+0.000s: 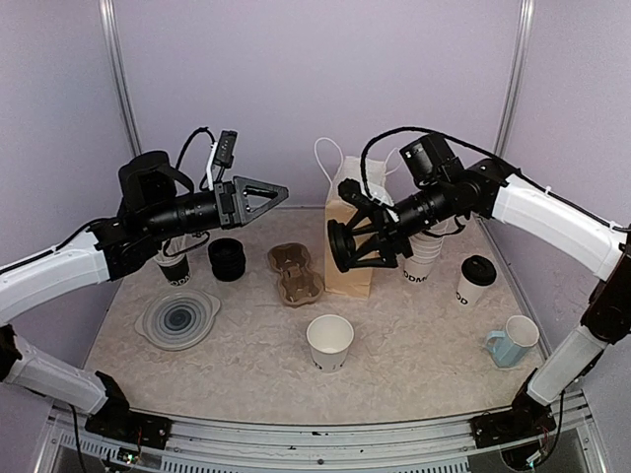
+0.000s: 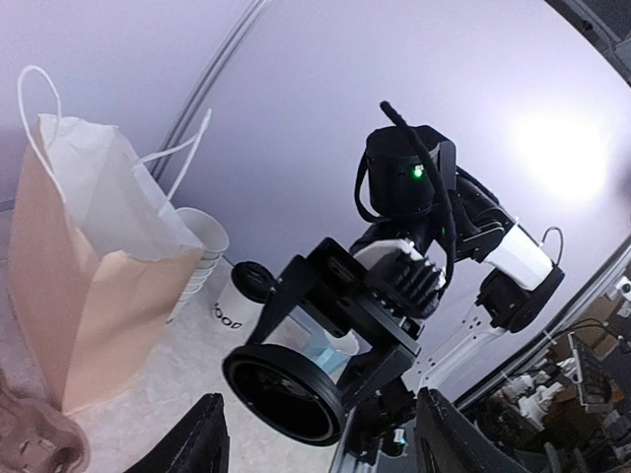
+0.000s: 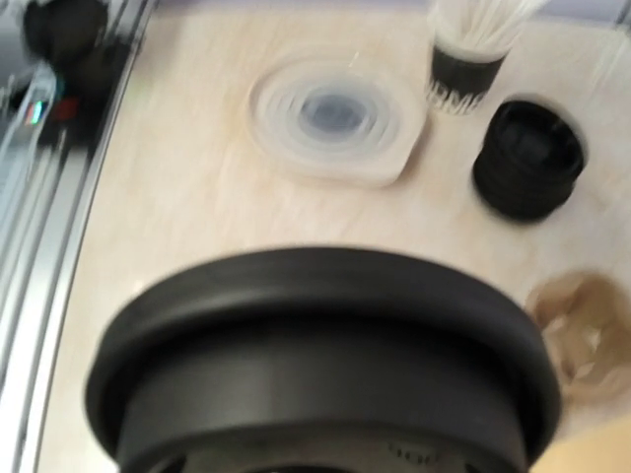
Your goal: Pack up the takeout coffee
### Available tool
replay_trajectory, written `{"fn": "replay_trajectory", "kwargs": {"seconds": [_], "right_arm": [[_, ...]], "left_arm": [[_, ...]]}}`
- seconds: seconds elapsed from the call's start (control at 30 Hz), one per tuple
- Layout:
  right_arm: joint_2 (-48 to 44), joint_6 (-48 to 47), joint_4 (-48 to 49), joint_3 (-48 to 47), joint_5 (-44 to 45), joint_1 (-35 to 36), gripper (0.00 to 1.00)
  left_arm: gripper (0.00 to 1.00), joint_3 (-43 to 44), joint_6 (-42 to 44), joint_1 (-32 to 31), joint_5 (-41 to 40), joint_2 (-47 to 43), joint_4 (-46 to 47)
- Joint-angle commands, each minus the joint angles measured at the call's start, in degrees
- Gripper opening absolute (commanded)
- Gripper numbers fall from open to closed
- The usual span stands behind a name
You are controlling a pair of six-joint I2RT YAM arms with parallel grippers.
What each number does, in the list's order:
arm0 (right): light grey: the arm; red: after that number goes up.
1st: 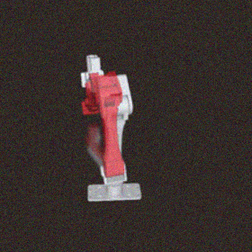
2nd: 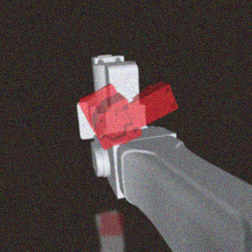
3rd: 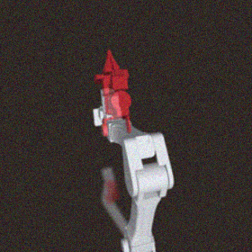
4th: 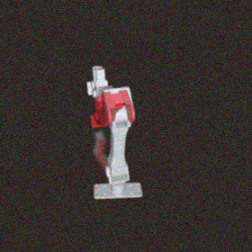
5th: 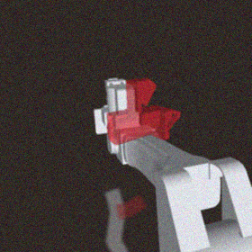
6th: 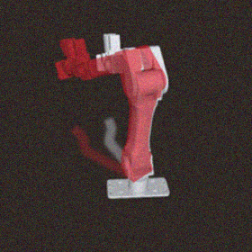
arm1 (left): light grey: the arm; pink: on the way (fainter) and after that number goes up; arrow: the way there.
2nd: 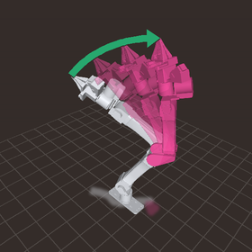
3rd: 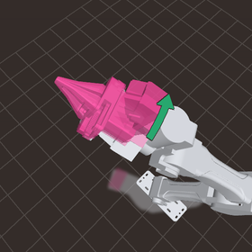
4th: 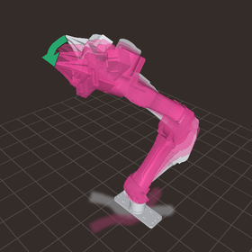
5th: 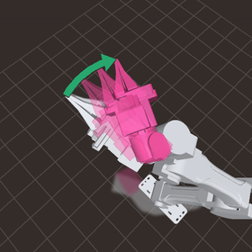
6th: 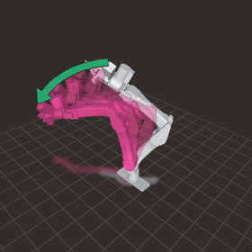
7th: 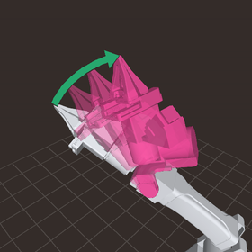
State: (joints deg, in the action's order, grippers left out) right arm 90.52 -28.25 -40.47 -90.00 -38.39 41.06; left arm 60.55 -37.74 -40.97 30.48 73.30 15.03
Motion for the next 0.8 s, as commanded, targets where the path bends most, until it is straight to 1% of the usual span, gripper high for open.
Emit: {"fn": "replay_trajectory", "kwargs": {"seconds": [0.0, 0.07, 0.13, 0.23, 0.5, 0.77], "right_arm": [[0.11, -16.60, -17.64, -0.68, 2.43, 0.23, 0.69], [1.61, -19.73, -22.29, -1.16, 4.38, 1.03, 0.69], [2.71, -20.97, -24.34, -1.17, 6.91, 2.18, 0.68], [3.88, -21.13, -24.84, -1.19, 9.06, 3.37, 0.69], [9.36, -19.48, -25.93, -4.20, 12.44, 7.79, 0.70], [13.31, -18.57, -26.60, -6.92, 14.84, 9.77, 0.71]], "left_arm": [[0.63, 0.43, 7.88, 0.59, -7.90, -3.53, -14.08], [0.63, 0.95, 8.96, 1.00, -9.19, -3.84, -16.89], [0.63, 1.50, 9.57, 1.36, -10.39, -3.86, -18.68], [0.63, 2.14, 9.94, 1.99, -11.65, -3.20, -20.24], [0.63, 1.28, 10.20, 2.42, -11.21, -2.46, -19.59], [0.63, 0.35, 10.33, 3.13, -10.75, -3.52, -19.56]]}}
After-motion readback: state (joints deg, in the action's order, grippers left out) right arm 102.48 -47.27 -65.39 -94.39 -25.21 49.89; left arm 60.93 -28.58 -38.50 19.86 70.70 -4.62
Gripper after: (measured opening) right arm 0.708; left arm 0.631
